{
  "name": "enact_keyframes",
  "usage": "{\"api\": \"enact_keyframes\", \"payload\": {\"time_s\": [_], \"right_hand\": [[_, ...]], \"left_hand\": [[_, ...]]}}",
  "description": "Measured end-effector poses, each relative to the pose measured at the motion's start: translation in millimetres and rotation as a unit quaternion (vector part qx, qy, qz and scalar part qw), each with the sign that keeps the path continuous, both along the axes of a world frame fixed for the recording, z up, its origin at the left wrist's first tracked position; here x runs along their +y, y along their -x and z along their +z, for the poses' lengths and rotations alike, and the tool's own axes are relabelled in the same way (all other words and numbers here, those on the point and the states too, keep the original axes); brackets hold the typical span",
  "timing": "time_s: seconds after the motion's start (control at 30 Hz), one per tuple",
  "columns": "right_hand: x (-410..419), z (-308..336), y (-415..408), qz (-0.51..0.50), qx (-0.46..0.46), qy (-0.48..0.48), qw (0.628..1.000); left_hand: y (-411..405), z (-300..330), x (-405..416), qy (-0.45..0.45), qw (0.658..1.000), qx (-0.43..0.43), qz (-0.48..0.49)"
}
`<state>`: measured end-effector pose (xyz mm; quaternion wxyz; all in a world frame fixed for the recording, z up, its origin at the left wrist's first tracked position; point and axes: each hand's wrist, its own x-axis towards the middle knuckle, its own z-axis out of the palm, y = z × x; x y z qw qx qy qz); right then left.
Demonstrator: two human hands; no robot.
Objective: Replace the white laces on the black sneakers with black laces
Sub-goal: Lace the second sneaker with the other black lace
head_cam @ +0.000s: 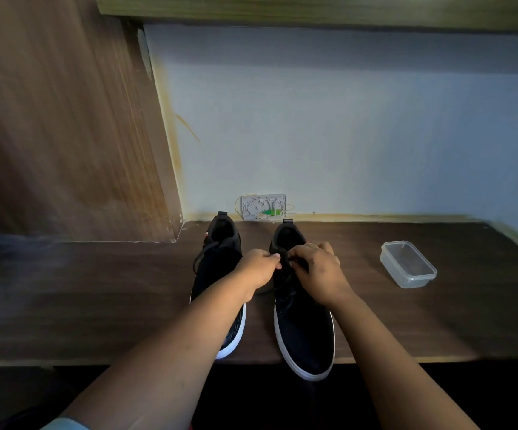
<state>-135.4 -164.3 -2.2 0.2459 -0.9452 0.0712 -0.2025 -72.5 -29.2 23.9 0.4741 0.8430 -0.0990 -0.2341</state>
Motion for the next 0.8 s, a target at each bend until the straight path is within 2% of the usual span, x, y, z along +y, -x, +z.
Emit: {"api": "enact_keyframes", "payload": {"time_s": [0.17, 0.23, 0.3, 0.4, 0.47, 0.5, 0.53, 0.57, 0.6, 0.63, 0.7, 0.8], "right_hand": [[-1, 5, 3, -0.004, 0.019, 0.076, 0.997], [-2, 7, 3, -0.004, 0.025, 0.081, 0.996], [-2, 8, 3, -0.01, 0.023, 0.063, 0.998], [-3, 8, 3, -0.023, 0.011, 0.024, 0.999], [-4, 9, 3, -0.024, 0.014, 0.004, 1.0], [-5, 9, 2, -0.023, 0.015, -0.002, 1.0], [-6, 9, 2, -0.023, 0.014, -0.009, 1.0], [-7, 9, 2, -0.022, 0.013, -0.016, 1.0], [-7, 9, 2, -0.021, 0.014, -0.023, 0.999], [-7, 9, 2, -0.02, 0.015, -0.029, 0.999], [-6, 8, 1, -0.018, 0.018, -0.03, 0.999], [-5, 7, 1, -0.017, 0.015, -0.021, 1.0]], "left_hand": [[-1, 17, 6, 0.072, 0.995, 0.03, 0.058], [-7, 32, 17, 0.126, 0.984, 0.033, 0.124], [-19, 44, 31, 0.224, 0.944, 0.03, 0.241], [-37, 54, 59, 0.338, 0.838, -0.051, 0.426], [-46, 53, 76, 0.322, 0.79, -0.135, 0.504], [-53, 49, 83, 0.282, 0.792, -0.168, 0.516], [-57, 45, 87, 0.196, 0.824, -0.193, 0.495], [-58, 40, 86, 0.068, 0.87, -0.212, 0.44], [-55, 35, 82, -0.063, 0.901, -0.235, 0.36], [-52, 30, 75, -0.153, 0.914, -0.263, 0.267], [-38, 25, 54, -0.209, 0.916, -0.326, 0.102], [-18, 13, 20, -0.24, 0.89, -0.38, -0.079]]}}
